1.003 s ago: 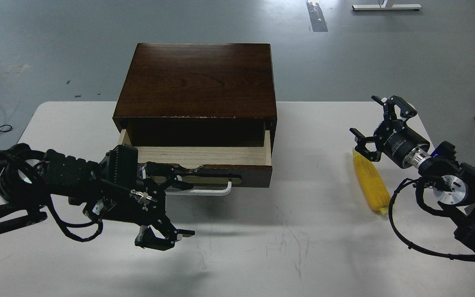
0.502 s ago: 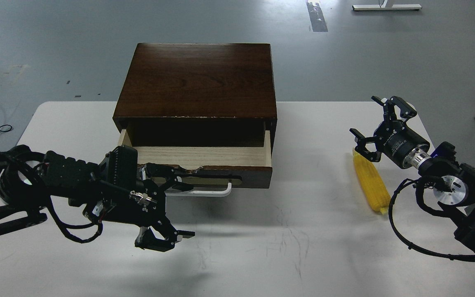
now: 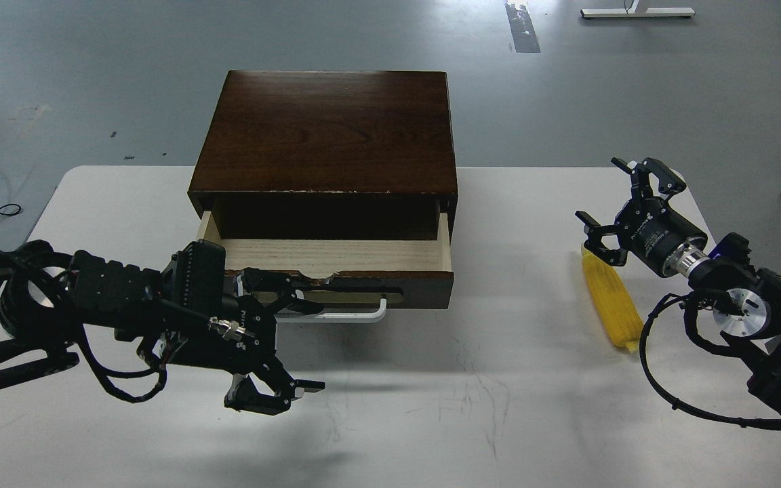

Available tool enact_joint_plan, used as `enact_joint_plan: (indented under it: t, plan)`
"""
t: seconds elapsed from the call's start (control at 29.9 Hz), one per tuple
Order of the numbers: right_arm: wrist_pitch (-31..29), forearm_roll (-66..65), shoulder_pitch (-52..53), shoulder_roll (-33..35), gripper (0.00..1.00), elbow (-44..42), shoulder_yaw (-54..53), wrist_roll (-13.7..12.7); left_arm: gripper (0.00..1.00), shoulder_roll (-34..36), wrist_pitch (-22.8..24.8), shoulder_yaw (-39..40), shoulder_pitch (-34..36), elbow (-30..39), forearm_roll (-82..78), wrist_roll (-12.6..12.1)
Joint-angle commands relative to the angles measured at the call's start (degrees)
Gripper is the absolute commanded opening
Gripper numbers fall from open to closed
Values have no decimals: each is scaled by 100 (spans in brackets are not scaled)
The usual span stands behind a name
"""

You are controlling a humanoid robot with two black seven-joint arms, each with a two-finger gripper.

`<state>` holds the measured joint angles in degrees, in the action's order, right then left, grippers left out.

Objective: Put corn in drawer with both arms
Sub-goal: 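Pull the drawer handle toward the robot with the left gripper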

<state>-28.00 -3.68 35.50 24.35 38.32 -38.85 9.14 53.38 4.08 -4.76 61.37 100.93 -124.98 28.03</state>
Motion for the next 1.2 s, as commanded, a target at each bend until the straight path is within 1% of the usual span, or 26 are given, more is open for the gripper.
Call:
enact_joint_plan:
  t: [0.0, 0.33, 0.64, 0.9, 1.1, 1.17]
  plan:
    - [0, -1, -8, 0, 100, 0, 1, 0, 98, 6, -118, -7, -46, 6, -2, -3]
    - [0, -1, -17, 0, 100, 0, 1, 0, 98, 41, -346, -7, -248, -3, -2, -3]
    - [0, -1, -17, 0, 100, -17, 1, 0, 98, 243, -619, -16, -301, -3, -2, -3]
    - [0, -1, -17, 0, 100, -17, 1, 0, 98, 270, -856, -16, -336, 6, -2, -3]
    - [0, -1, -17, 0, 100, -17, 9, 0, 98, 270, -874, -7, -336, 6, -2, -3]
    - [0, -1, -17, 0, 100, -17, 9, 0, 98, 296, -943, 2, -327, 6, -2, -3]
